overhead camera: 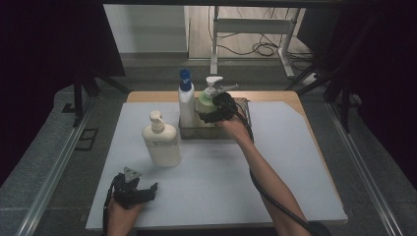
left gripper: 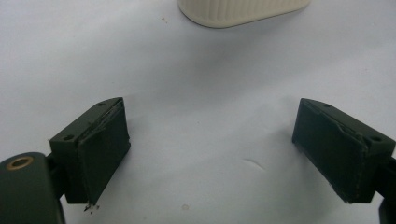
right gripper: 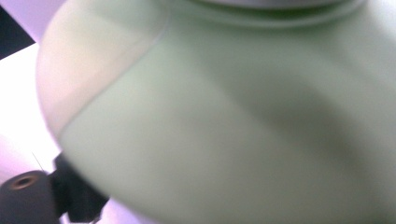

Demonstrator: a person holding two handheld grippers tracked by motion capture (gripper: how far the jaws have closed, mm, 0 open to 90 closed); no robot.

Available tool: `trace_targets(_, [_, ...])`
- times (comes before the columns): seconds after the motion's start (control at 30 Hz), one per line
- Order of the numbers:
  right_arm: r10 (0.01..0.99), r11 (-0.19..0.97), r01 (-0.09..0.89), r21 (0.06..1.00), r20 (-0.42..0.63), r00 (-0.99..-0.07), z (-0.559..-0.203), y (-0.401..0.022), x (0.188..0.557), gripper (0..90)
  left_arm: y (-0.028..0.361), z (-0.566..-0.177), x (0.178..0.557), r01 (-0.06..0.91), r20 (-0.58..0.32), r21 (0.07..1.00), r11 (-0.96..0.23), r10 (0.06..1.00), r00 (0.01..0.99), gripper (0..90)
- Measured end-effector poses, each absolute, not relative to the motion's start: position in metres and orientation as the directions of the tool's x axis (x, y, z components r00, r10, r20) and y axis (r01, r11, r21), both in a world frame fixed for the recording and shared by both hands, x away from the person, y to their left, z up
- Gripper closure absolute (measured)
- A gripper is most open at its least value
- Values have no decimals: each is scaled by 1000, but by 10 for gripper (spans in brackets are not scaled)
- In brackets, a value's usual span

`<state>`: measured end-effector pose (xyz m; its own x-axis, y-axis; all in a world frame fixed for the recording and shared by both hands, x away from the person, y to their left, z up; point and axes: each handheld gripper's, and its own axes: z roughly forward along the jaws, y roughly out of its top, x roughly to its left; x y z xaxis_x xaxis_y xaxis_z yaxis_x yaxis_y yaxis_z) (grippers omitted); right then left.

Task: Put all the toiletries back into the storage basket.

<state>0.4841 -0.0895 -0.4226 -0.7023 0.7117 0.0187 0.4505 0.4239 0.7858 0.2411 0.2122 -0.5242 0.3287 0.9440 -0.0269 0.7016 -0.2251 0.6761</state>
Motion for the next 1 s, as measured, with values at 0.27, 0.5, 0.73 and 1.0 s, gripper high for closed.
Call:
trace_targets(0.27, [690,446,418,791,-8,-723,-416,-95,476,35,212,-524,241,701,-28,677,-224,944,329,104])
trace_targets(0.5, [679,459,430,777,5,-734,-416,-107,470,92,212,-524,241,702,-28,676,-224,944,329,105])
trace_targets(0.73, [662,478,449,755,26,-749,-416,-120,465,224,212,-524,241,701,-27,677,-224,944,328,104])
trace_targets(1.0, [672,468,494,733,67,-737,-419,-139,464,487,212,-524,241,700,-29,678,-222,944,328,104])
